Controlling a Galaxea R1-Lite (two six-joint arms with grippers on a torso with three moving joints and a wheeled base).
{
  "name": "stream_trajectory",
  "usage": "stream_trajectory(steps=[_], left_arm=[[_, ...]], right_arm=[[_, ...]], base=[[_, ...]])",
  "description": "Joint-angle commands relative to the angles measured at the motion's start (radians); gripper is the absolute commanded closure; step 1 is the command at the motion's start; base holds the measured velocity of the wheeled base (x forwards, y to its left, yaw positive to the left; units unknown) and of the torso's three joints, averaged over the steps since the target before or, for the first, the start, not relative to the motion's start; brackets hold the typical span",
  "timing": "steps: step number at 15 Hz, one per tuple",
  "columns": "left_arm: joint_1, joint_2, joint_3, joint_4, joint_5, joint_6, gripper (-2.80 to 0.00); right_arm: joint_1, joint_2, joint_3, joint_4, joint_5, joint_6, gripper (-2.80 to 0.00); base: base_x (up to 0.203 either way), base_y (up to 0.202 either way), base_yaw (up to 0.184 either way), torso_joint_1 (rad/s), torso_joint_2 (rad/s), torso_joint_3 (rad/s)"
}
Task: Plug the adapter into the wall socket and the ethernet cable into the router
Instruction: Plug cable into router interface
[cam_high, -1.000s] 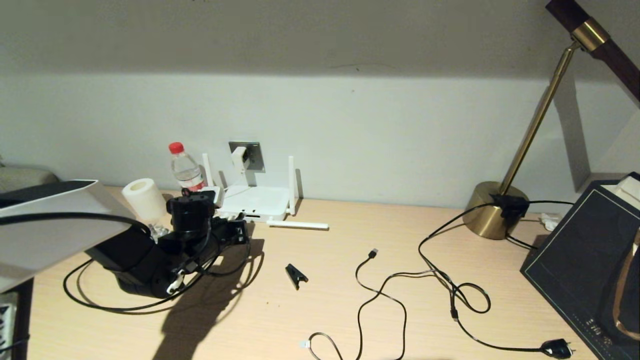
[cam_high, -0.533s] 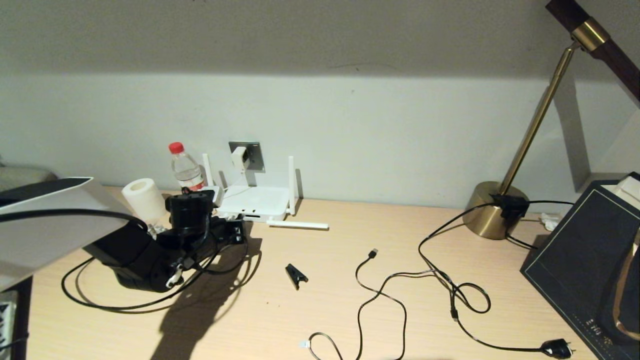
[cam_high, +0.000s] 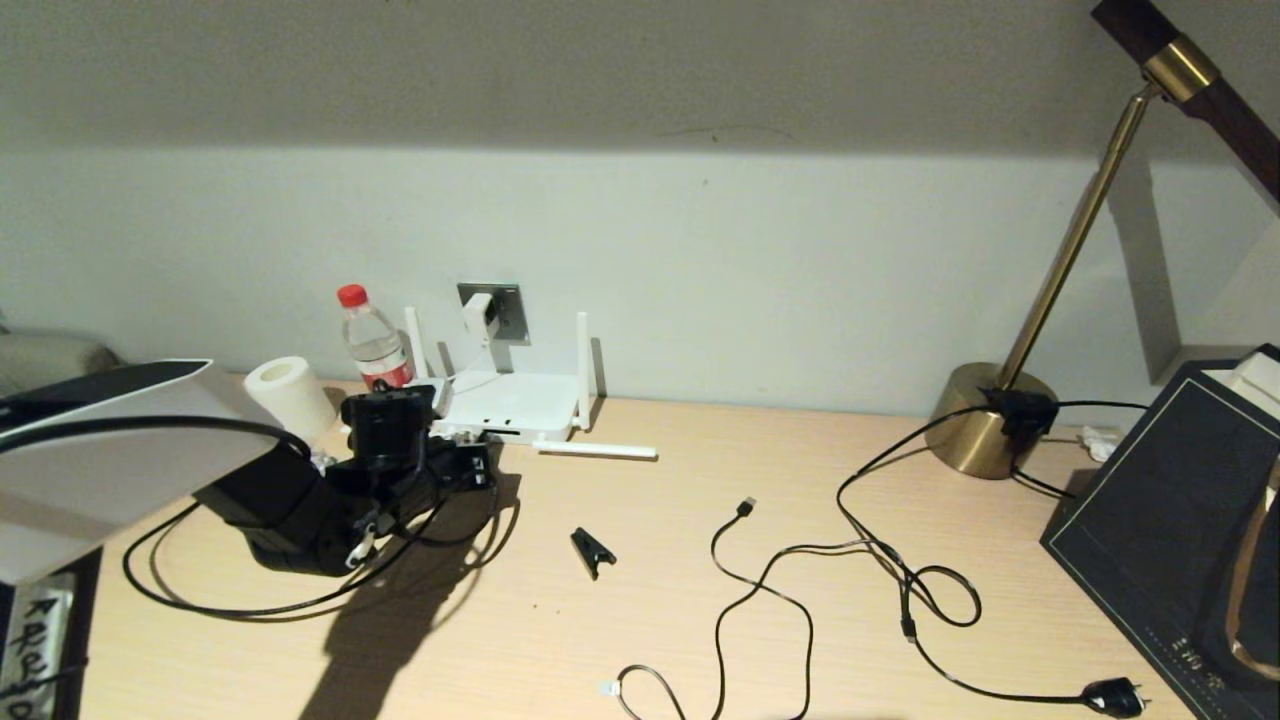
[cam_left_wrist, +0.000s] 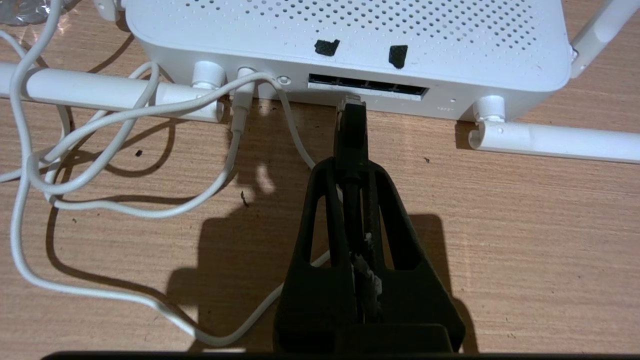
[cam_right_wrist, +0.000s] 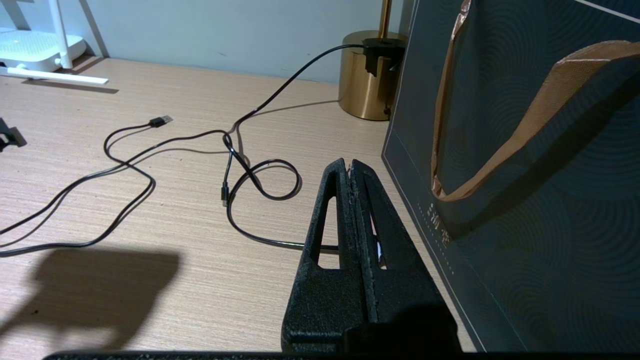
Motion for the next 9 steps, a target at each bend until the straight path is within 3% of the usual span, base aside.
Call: stream_trajectory(steps=[1,9], left_arm=[[0.004,0.032,-0.028,-0.003,0.001,-0.001,0.0],[0.011,0.04,-0.037,-0.003,0.001,0.001,0.0]], right_arm=[[0.001,0.002,0.034,-0.001,0.0,-0.001,0.0],[0.0,0.002,0.034,-0.001,0.0,-0.001,0.0]], base=[[0.0,0.0,0.0,0.0,0.0,0.0],[0.0,0.0,0.0,0.0,0.0,0.0]])
